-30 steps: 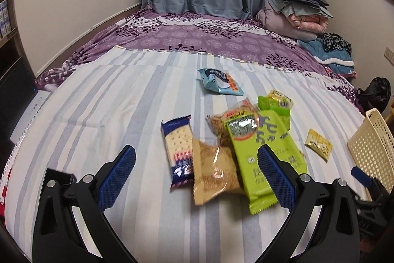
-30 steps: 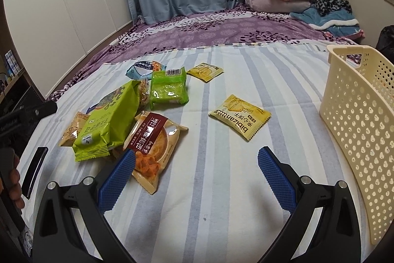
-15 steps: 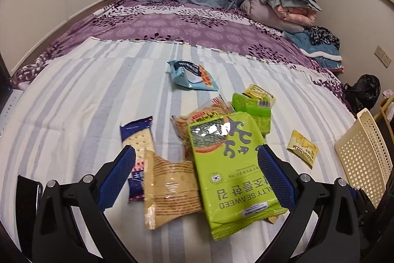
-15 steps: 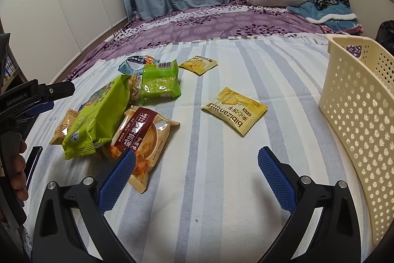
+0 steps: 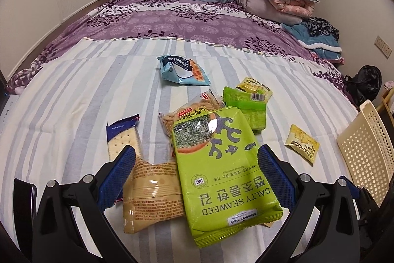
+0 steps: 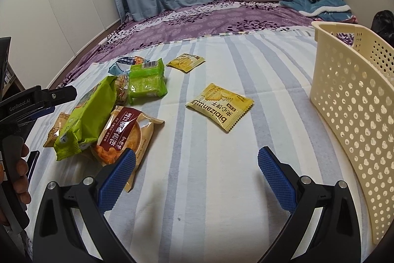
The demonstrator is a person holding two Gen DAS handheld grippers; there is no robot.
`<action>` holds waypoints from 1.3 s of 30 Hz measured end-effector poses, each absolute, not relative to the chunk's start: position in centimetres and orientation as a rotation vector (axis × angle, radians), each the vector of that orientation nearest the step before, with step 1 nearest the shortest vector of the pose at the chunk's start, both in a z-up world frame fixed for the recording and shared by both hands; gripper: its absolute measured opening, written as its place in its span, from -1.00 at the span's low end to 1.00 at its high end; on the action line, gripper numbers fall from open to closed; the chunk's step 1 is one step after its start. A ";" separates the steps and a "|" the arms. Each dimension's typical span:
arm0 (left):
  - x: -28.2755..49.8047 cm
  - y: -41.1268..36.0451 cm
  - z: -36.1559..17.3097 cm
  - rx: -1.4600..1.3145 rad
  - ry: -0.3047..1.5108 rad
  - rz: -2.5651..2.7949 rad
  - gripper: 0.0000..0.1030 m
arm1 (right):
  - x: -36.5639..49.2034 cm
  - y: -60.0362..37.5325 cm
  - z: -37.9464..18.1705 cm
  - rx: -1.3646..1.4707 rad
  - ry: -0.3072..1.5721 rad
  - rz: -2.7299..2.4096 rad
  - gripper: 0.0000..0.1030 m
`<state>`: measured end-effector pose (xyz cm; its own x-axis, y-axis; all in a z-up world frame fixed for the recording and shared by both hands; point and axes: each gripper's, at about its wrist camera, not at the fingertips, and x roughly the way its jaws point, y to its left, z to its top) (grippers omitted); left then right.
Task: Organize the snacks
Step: 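Pull the left gripper back and align it over the green seaweed bag, then grasp the green SALTY SEAWEED bag with the left gripper and lift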
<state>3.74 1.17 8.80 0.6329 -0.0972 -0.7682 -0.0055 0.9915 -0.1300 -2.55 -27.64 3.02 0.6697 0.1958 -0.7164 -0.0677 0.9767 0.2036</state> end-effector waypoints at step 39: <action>6.2 -0.1 5.0 -0.170 0.940 -0.112 0.68 | 0.4 -30.7 2.5 0.156 0.848 0.096 0.91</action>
<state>6.18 -0.05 5.04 0.5853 -0.1697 -0.7929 0.0216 0.9808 -0.1940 0.40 -30.70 2.51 0.6585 0.1467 -0.7382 -0.0224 0.9842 0.1756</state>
